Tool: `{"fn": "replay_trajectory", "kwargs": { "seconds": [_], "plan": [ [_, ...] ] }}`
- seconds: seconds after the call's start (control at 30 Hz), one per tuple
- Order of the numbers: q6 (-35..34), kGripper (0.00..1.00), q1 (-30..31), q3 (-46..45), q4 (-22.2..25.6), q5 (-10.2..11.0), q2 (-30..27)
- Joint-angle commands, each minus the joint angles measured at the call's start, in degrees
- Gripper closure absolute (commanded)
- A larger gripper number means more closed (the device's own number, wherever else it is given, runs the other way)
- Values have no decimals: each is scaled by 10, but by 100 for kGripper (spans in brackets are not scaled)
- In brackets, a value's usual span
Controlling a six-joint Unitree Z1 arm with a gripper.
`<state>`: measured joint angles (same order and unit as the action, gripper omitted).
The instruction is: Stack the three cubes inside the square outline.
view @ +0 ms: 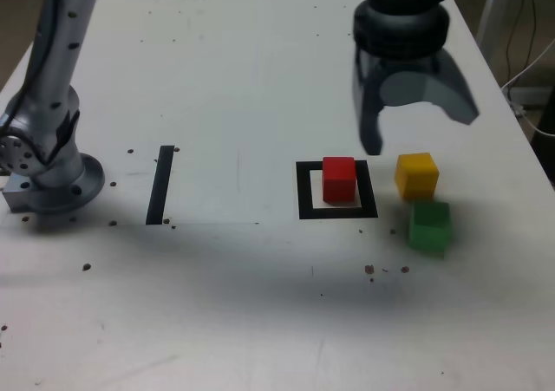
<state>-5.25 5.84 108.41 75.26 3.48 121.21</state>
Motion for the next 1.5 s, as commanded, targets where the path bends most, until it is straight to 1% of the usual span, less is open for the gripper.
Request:
{"fn": "replay_trajectory", "kwargs": {
  "seconds": [0.0, 0.27, 0.4, 0.63, 0.83, 0.93, 1.17, 1.47],
  "plan": [
    [-1, 3, -1, 17, 1, 3, 24],
    [0, 6, -8, 65, 6, 7, 84],
    [1, 7, -15, 72, 6, 8, 105],
    [2, 9, -23, 65, 15, 10, 119],
    [3, 13, -23, 57, 13, 3, 122],
    [3, 18, -25, 57, 12, 2, 124],
    [4, 37, -28, 59, 6, 5, 136],
    [7, 56, -29, 62, -1, 9, 140]
  ]
}}
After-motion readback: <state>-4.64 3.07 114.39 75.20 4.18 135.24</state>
